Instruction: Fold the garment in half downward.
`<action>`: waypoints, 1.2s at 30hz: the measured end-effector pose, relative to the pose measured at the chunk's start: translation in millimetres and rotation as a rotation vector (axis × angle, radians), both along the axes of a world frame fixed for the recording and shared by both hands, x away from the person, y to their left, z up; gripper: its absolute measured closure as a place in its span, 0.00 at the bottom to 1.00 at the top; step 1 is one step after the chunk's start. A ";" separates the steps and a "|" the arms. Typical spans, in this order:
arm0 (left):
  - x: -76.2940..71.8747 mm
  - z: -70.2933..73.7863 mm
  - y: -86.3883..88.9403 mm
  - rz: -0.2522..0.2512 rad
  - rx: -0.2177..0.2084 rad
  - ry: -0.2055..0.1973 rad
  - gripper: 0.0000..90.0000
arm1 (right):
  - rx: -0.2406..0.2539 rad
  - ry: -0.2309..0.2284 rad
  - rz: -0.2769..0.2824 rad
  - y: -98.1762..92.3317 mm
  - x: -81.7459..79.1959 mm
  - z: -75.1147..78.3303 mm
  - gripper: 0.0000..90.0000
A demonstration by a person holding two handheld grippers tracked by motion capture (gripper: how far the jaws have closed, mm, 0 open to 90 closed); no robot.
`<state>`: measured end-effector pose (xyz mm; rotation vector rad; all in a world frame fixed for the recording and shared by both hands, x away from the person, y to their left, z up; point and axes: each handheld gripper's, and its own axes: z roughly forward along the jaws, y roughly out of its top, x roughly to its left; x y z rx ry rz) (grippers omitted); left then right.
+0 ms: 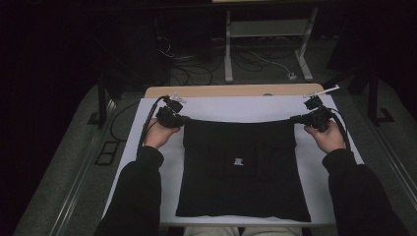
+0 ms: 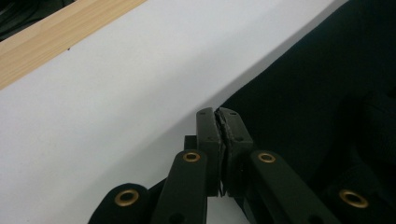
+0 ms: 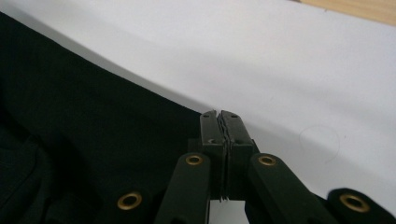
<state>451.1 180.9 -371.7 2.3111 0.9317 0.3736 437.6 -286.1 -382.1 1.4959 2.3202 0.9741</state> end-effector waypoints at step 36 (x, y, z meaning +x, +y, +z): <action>37.2 -10.2 -2.9 0.060 -0.005 -0.025 0.96 | 0.007 -0.048 -0.014 2.1 37.9 3.4 0.97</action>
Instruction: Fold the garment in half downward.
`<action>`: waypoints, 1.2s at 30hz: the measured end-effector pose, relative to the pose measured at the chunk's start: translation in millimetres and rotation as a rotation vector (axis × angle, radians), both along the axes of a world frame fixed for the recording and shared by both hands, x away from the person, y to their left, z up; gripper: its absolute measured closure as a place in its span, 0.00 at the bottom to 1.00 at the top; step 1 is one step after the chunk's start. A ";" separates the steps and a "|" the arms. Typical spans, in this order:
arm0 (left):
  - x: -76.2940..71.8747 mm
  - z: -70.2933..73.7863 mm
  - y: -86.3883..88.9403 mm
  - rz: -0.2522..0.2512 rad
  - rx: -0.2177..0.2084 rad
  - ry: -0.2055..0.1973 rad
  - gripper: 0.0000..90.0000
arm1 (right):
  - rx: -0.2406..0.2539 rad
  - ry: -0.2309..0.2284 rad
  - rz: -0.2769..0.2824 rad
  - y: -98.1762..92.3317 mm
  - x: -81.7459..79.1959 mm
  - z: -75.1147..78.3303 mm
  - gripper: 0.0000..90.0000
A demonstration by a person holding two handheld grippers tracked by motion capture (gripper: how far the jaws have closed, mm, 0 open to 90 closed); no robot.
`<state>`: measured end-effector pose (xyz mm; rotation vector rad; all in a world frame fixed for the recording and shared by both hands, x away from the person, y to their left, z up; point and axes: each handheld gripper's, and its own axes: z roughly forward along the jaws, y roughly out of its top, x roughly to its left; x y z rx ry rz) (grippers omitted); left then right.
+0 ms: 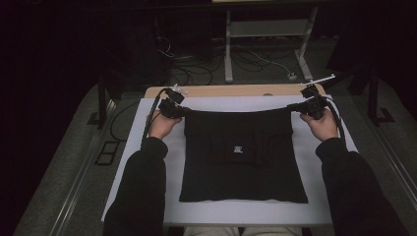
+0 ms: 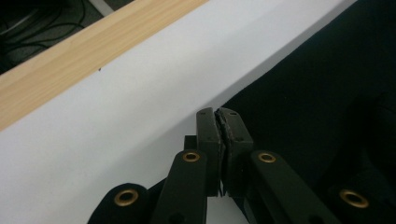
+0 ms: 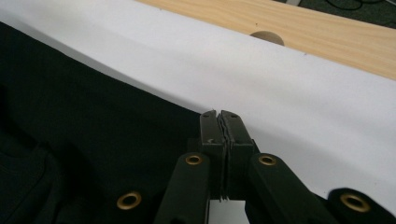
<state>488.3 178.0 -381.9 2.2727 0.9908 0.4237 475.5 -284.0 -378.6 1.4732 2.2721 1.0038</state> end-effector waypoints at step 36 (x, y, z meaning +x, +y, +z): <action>1.5 -55.0 17.5 0.080 -0.128 0.152 0.70 | 0.066 0.091 -0.064 -3.3 9.7 -40.4 0.76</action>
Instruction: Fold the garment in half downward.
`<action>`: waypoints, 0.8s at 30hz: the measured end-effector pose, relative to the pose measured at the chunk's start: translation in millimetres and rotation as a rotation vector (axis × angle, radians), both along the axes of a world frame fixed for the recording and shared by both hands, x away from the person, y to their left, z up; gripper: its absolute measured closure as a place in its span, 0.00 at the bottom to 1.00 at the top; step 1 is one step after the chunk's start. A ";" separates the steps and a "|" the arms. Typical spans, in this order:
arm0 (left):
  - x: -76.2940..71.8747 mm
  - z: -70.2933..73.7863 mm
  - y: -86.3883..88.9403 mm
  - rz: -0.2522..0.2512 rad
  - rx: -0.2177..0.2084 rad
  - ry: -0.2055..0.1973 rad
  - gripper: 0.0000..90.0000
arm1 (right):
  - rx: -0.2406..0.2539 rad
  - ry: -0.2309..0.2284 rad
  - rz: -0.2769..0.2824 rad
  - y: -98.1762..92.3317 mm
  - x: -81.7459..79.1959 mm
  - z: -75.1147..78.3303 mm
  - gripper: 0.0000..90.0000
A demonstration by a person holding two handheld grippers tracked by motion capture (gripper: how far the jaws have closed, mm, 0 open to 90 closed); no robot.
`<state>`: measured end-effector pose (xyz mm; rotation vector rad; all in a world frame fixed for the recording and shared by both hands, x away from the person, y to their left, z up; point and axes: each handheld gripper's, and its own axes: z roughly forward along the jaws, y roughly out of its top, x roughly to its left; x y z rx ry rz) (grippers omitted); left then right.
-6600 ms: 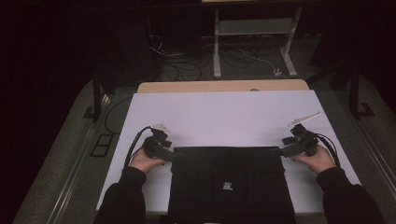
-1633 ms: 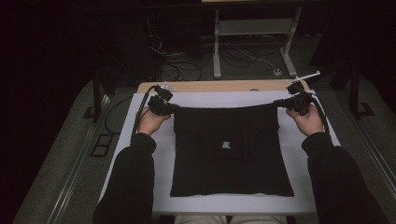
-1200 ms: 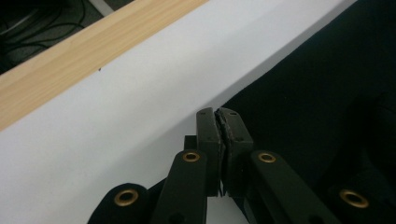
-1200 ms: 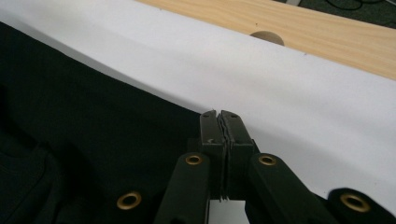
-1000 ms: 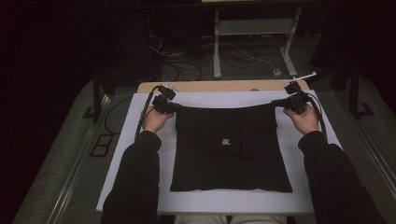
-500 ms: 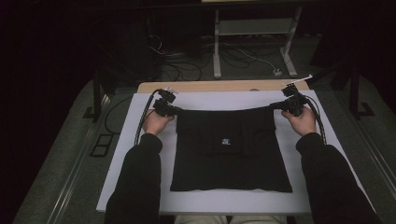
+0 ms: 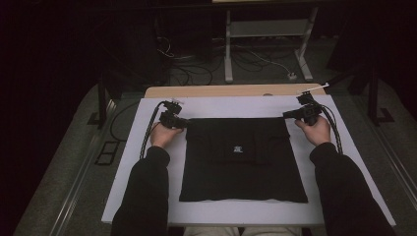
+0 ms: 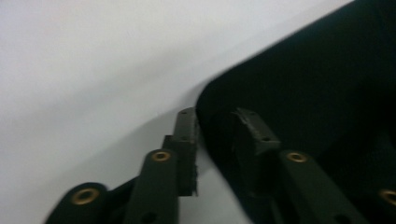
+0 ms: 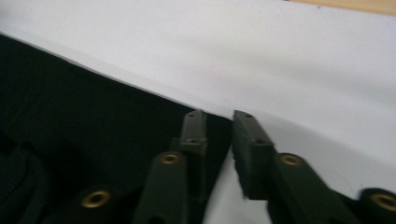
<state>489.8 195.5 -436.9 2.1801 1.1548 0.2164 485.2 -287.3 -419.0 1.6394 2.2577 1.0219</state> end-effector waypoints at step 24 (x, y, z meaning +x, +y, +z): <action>-14.5 13.7 -0.6 -0.020 -0.146 0.023 0.00 | 0.084 -0.077 0.006 -5.8 -21.0 11.2 0.00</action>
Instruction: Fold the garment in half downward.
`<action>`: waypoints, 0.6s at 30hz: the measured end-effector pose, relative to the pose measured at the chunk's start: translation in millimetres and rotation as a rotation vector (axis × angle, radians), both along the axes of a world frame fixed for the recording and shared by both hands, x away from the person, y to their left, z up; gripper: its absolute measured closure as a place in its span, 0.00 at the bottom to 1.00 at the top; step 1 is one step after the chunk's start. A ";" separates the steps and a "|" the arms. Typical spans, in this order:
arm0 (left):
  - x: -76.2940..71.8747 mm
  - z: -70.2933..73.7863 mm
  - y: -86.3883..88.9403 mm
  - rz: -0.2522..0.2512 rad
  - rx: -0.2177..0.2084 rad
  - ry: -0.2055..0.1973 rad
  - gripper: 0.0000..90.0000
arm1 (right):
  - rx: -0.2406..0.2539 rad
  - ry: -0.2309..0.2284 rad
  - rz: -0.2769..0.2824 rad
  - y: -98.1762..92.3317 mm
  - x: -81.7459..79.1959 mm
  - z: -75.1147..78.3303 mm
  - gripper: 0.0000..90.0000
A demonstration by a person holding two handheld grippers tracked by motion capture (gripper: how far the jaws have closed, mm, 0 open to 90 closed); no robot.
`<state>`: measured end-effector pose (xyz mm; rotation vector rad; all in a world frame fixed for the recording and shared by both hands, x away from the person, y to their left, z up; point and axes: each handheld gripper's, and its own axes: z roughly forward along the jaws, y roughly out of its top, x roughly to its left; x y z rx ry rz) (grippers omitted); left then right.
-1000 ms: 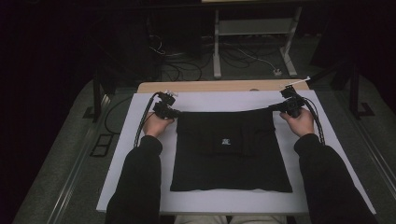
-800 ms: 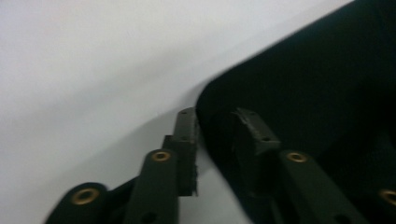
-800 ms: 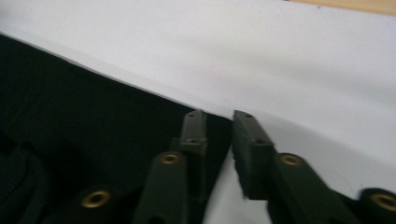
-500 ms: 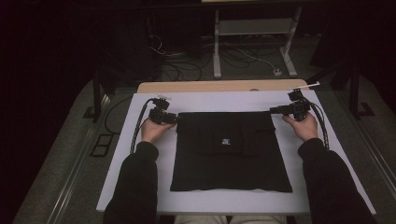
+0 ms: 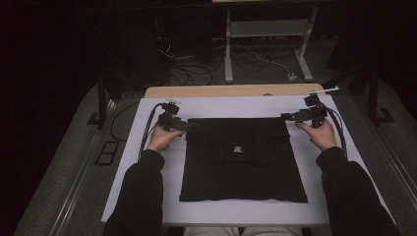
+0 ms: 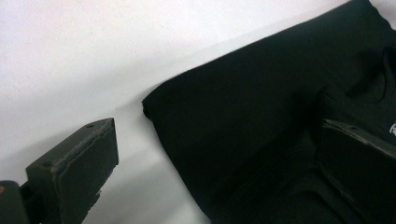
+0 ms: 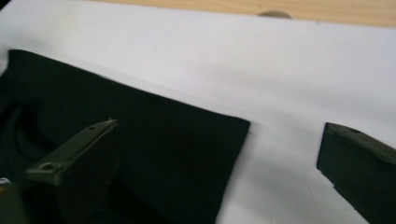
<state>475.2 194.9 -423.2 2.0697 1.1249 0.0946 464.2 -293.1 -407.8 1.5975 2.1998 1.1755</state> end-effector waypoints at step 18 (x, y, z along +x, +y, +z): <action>-13.5 22.0 -17.0 -0.093 0.013 -0.091 0.00 | 0.015 -0.051 0.130 24.4 -15.2 18.7 0.00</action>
